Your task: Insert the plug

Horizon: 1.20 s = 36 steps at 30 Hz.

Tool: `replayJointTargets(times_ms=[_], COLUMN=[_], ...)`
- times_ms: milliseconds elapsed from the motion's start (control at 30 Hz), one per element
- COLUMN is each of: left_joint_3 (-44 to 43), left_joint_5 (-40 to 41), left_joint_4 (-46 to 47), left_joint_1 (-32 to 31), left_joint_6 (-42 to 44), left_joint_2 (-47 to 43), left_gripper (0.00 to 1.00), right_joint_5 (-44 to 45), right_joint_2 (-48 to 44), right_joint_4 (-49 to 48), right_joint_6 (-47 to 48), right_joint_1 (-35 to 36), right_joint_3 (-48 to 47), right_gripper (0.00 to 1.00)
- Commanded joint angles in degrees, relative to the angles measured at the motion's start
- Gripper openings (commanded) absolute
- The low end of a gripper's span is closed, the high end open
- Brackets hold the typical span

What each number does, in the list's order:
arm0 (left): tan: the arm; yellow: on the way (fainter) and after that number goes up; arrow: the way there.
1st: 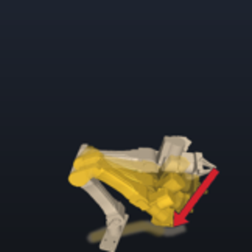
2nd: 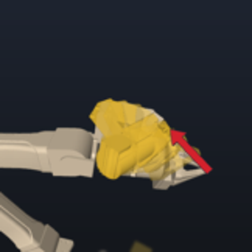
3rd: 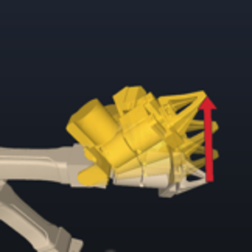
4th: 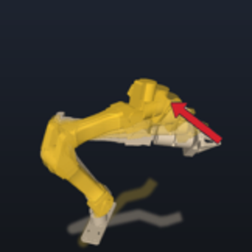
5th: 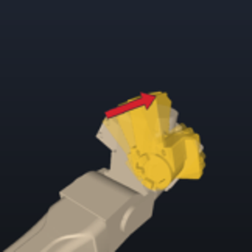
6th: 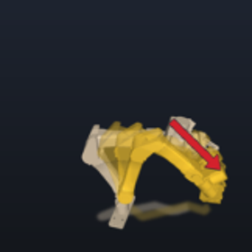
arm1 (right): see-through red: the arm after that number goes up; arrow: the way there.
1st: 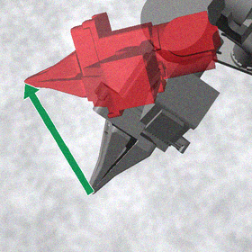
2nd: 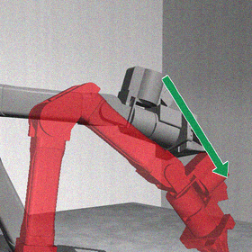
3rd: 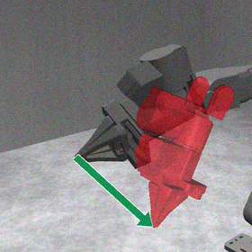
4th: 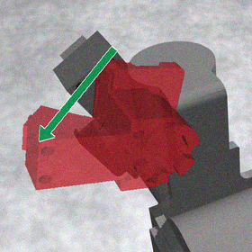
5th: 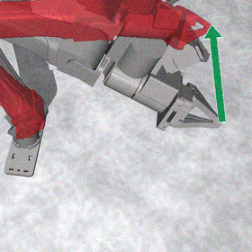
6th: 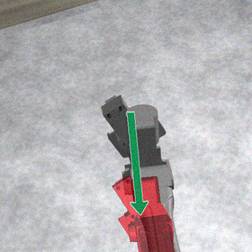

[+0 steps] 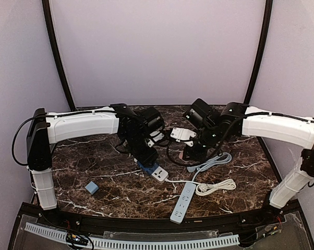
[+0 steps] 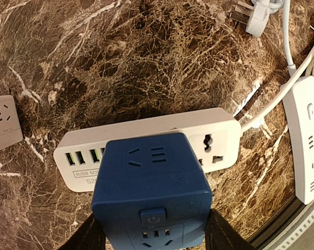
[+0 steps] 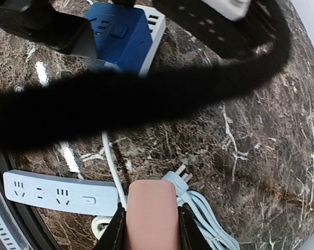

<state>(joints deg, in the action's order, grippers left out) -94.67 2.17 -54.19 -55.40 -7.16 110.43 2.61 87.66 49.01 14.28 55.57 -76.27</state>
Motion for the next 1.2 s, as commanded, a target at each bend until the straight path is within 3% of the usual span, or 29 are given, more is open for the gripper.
replayJointTargets(times_ms=[0, 367, 600, 867, 1167], left_joint_3=[0.02, -0.17, -0.53, -0.77, 4.63], left_joint_5=[-0.08, -0.8, -2.06, -6.72, -5.05], left_joint_4=[-2.05, 0.82, 3.92, 6.03, 5.32], left_joint_1=[-0.24, 0.37, 1.61, 5.11, 9.98], left_joint_6=[3.92, 2.32, -0.68, -3.24, -6.13], left_joint_2=[-1.63, -1.16, -3.41, -9.17, -19.25], left_gripper=[0.56, 0.77, 0.92, 0.91, 0.87], right_joint_5=[-4.0, -4.31, -8.16, -13.97, -12.78], right_joint_2=[4.04, 3.56, 5.3, 6.77, 13.51], right_joint_4=[0.35, -2.59, 3.35, 8.59, 11.56], right_joint_6=[-2.15, -5.5, -8.91, -14.02, -17.74], right_joint_1=[2.34, 2.79, 2.67, 2.6, 2.54], right_joint_3=[-3.07, -3.09, -5.2, -11.13, -17.93], right_gripper=[0.0, 0.0, 0.0, 0.0, 0.0])
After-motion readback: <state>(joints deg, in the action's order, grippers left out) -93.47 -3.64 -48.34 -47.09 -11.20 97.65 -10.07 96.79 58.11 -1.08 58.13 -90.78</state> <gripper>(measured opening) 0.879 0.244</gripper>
